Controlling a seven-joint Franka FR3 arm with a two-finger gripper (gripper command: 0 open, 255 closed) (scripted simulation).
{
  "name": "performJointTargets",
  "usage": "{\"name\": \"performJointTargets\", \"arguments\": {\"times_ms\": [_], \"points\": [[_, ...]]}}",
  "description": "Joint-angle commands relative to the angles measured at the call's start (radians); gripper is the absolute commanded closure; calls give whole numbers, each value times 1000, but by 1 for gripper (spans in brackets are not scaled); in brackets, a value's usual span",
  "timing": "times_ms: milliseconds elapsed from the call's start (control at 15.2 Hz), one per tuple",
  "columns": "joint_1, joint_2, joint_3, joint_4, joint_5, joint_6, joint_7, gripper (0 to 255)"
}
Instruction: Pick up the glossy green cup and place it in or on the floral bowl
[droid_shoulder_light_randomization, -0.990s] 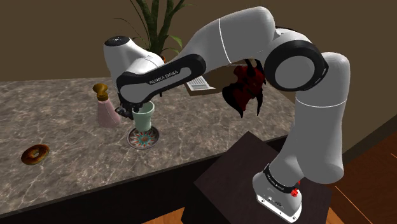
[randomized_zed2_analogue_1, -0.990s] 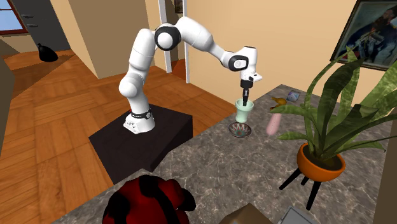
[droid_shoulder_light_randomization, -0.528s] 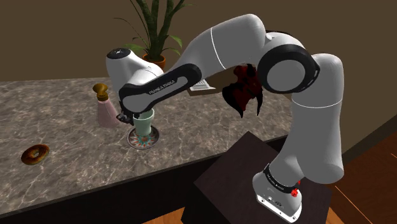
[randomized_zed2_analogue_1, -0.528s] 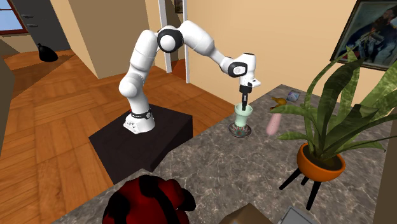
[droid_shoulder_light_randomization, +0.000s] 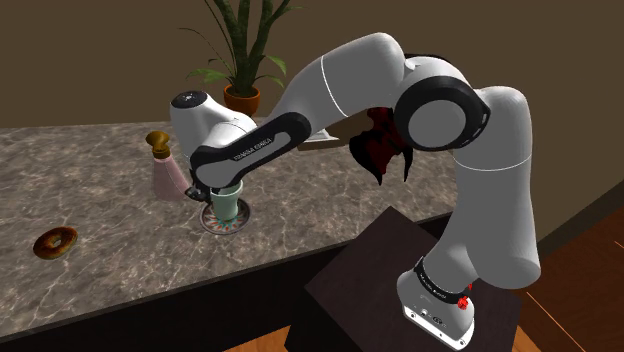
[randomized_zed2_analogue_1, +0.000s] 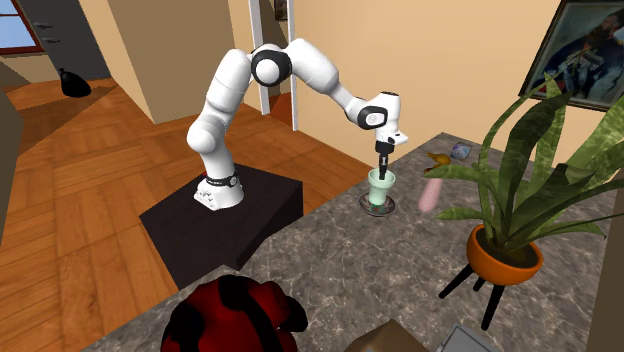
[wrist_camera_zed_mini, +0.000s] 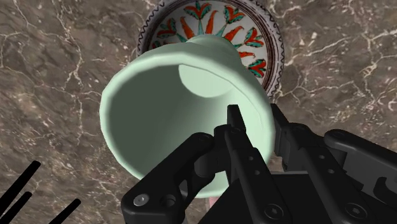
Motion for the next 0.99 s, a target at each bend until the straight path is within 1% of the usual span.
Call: {"name": "performJointTargets", "arguments": {"times_ms": [0, 198, 264, 594, 858, 924], "points": [[0, 0, 0, 0, 0, 1, 0, 255], [0, 0, 0, 0, 0, 1, 0, 255], [0, 0, 0, 0, 0, 1, 0, 0], [0, 0, 0, 0, 0, 1, 0, 0], [5, -75, 8, 15, 11, -89, -7, 0], [5, -75, 8, 15, 11, -89, -7, 0]]}}
